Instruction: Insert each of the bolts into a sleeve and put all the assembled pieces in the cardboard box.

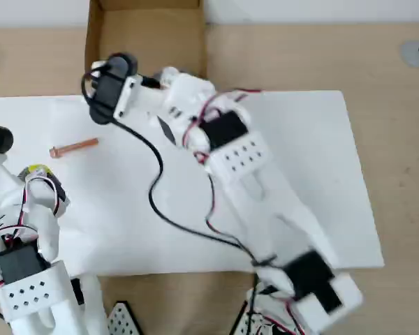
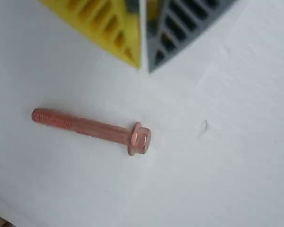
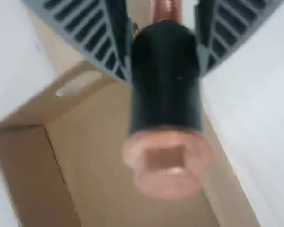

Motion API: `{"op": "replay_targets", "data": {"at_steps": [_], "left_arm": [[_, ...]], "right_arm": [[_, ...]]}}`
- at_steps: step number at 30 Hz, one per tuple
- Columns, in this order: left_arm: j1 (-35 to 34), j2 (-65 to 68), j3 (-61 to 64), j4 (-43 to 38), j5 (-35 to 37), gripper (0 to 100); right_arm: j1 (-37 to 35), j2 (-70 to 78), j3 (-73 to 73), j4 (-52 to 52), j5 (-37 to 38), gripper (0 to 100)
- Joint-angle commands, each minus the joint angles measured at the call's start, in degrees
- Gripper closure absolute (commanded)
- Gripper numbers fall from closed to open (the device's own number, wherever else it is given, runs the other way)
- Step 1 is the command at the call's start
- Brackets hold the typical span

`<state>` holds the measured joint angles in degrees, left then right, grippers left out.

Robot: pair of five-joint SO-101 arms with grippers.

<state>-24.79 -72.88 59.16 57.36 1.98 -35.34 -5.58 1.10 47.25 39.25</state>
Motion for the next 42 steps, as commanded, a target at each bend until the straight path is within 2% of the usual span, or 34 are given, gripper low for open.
{"op": "replay_targets", "data": {"at_steps": [1,15,20,29,42], "left_arm": [[-0.53,-0.22,0.0,0.79,-0.35,99],[-0.53,-0.22,0.0,4.31,-0.35,99],[-0.53,-0.22,0.0,4.4,-0.18,99],[-0.09,-0.22,0.0,4.31,-0.09,99],[-0.09,-0.22,0.0,4.31,-0.09,99]], "right_arm": [[-0.04,5.05,-10.95,0.18,4.57,98.8],[6.81,29.32,-34.59,-0.09,29.1,98.8],[9.27,35.74,-36.88,-0.09,29.63,98.8],[9.19,42.68,-37.14,-0.18,29.63,98.8],[9.89,46.11,-37.14,-7.21,29.8,98.8]]}}
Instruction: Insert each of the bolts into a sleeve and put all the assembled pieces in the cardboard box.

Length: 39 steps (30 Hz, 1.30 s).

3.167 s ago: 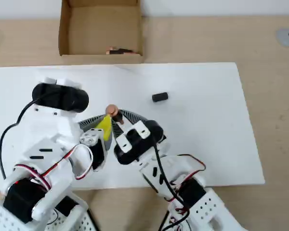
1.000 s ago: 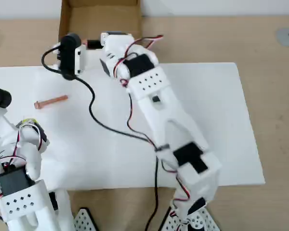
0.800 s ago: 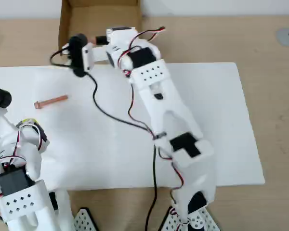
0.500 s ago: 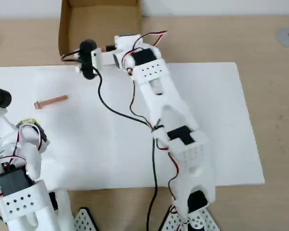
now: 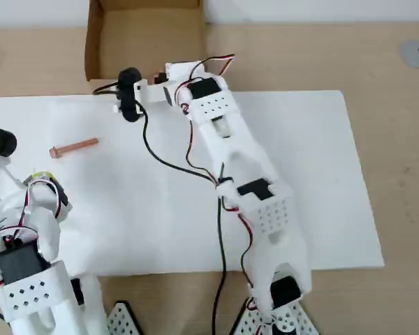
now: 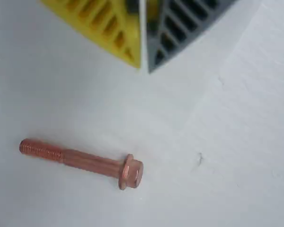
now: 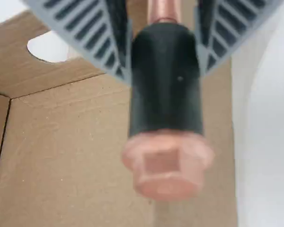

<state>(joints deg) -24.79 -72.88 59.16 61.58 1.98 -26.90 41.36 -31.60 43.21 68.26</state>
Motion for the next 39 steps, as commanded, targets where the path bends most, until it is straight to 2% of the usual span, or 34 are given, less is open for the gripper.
{"op": "replay_targets", "data": {"at_steps": [1,5,10,18,34,39], "left_arm": [[-0.09,-0.22,0.0,0.09,-0.09,99],[-0.09,-0.22,0.0,0.18,0.0,99],[-0.09,-0.22,0.79,0.18,0.0,99],[-0.35,-0.22,2.99,0.09,0.0,99],[-0.09,-0.31,2.64,0.18,0.0,99],[-0.09,-0.31,2.64,0.18,0.0,99]], "right_arm": [[1.63,-0.57,-4.44,-5.36,1.14,98.8],[2.77,0.31,-4.09,-13.45,5.36,98.8],[2.51,0.48,-4.0,-21.01,5.98,98.8],[2.51,7.43,-4.35,-27.08,13.63,98.8],[4.18,9.1,-4.44,-27.6,13.71,98.1],[4.35,9.01,-4.44,-27.6,13.54,86.4]]}}
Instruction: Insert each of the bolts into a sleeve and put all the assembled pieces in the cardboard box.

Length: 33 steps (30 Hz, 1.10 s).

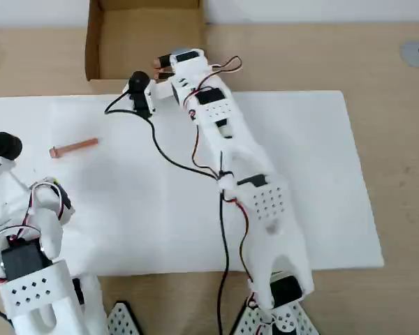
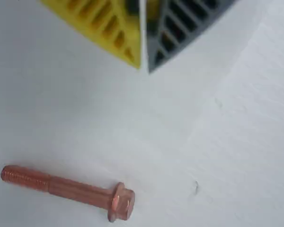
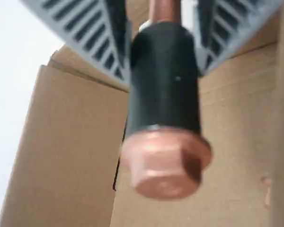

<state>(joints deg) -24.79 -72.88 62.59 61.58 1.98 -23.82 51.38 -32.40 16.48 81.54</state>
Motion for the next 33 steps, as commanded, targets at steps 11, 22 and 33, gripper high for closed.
{"op": "replay_targets", "data": {"at_steps": [11,22,33], "left_arm": [[-0.09,-0.31,-0.79,0.18,0.0,99],[0.09,-0.13,-0.79,-0.26,0.0,99],[10.55,0.66,-5.1,7.56,8.97,84]], "right_arm": [[1.19,-2.68,-4.18,2.46,0.18,83.0],[0.84,-25.36,-4.35,20.57,-22.59,82.9],[1.19,-45.49,-4.18,76.04,-42.2,82.8]]}}
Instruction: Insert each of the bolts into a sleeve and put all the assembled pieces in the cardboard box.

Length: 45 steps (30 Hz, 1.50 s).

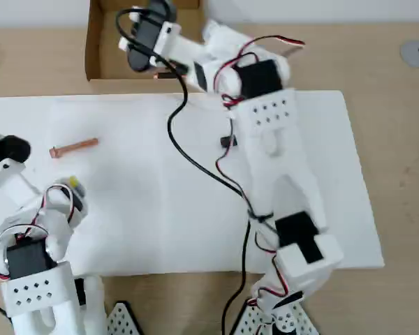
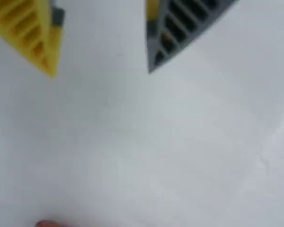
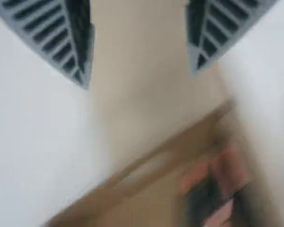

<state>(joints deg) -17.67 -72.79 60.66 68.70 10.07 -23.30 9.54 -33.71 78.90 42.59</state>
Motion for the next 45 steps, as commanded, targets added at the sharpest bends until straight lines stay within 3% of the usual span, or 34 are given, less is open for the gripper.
{"op": "replay_targets", "data": {"at_steps": [1,4,11,17,26,32,45], "left_arm": [[4.57,1.45,-3.25,0.18,0.88,84],[5.71,7.34,-4.04,-1.32,0.97,84],[3.52,35.3,-19.16,-2.2,2.99,84],[-2.73,55.78,-36.04,-2.2,27.25,87],[0.0,67.47,-40.0,-2.9,46.33,88],[0.97,68.26,-39.56,-7.21,50.37,88],[0.18,68.53,-37.89,-17.49,51.08,97]], "right_arm": [[0.75,-3.65,-2.86,16.62,-4.22,82.8],[0.75,-3.65,-2.51,23.12,-6.15,82.8],[3.65,-4.0,3.82,23.56,-6.68,82.8],[7.52,-4.0,15.34,23.65,1.58,78.3],[10.51,-3.56,19.03,23.56,15.56,78.2],[9.71,1.27,17.8,22.68,22.51,78.2],[1.63,17.27,0.92,23.47,23.21,78.2]]}}
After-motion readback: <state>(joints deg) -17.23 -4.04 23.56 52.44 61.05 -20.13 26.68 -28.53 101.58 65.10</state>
